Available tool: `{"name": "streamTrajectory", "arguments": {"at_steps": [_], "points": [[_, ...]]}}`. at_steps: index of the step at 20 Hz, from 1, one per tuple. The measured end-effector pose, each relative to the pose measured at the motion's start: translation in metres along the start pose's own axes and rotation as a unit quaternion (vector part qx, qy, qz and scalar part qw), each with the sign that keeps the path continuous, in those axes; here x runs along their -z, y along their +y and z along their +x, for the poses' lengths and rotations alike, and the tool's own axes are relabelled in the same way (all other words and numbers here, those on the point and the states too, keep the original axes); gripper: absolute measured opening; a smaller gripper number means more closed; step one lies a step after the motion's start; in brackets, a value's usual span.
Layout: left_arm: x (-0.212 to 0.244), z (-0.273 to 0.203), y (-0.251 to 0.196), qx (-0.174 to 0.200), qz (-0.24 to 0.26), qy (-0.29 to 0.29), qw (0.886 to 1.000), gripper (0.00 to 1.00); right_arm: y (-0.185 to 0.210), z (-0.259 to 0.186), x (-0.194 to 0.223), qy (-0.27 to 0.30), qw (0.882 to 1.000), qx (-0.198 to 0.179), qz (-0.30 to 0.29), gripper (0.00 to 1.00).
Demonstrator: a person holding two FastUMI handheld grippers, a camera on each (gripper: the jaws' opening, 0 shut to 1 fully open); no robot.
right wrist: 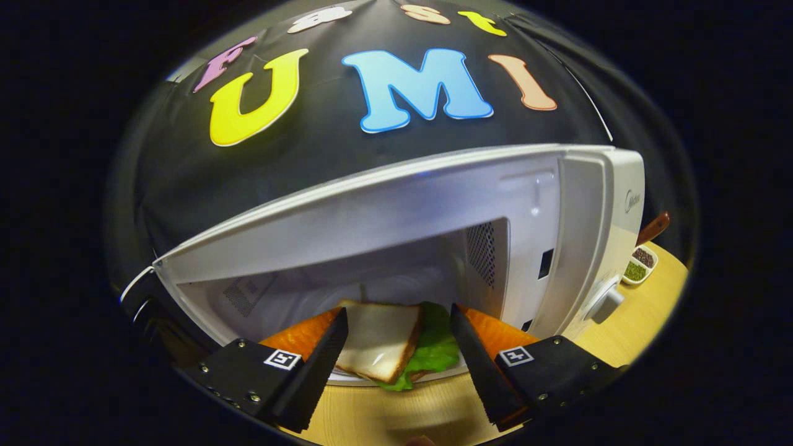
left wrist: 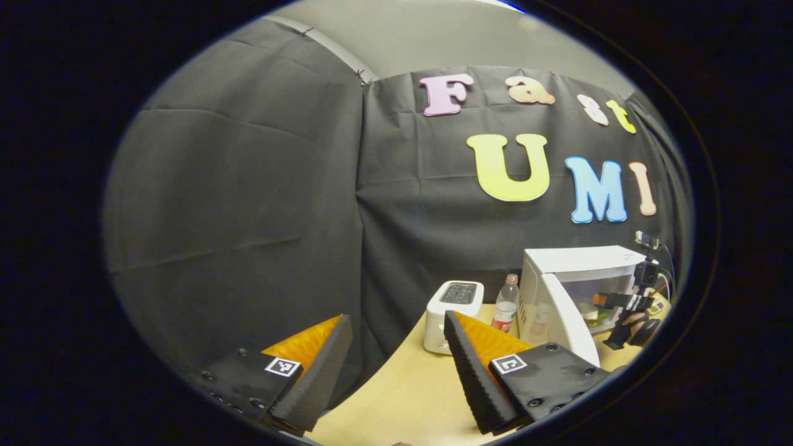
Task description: Open the microwave oven with the left hand, put the food in, and close the microwave oven.
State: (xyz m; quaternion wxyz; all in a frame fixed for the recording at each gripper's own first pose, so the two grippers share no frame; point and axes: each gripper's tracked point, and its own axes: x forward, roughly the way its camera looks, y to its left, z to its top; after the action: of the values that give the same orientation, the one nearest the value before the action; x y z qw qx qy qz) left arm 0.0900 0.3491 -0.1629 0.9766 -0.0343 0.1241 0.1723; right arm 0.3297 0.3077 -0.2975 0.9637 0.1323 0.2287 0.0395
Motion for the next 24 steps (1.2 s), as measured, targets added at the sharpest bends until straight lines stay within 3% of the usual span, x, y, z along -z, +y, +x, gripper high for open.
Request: {"name": "streamTrajectory", "arguments": {"at_steps": [7,11,18,24], "points": [[0.011,-0.009,-0.018,0.013,-0.005,-0.004,1.0,0.97,0.015,-0.092,-0.043,-0.056,0.995,-0.048,-0.073,1.0],[0.02,-0.017,-0.022,0.016,-0.005,-0.003,1.0,0.97,0.015,-0.151,-0.081,-0.102,0.989,-0.067,-0.081,1.0],[0.045,-0.025,-0.029,0.021,-0.014,0.005,1.0,0.97,-0.019,-0.241,-0.128,-0.163,0.981,-0.06,-0.086,1.0],[0.064,-0.027,-0.043,0.024,-0.015,0.025,0.999,0.95,-0.051,-0.29,-0.143,-0.172,0.981,-0.05,-0.07,1.0]]}}
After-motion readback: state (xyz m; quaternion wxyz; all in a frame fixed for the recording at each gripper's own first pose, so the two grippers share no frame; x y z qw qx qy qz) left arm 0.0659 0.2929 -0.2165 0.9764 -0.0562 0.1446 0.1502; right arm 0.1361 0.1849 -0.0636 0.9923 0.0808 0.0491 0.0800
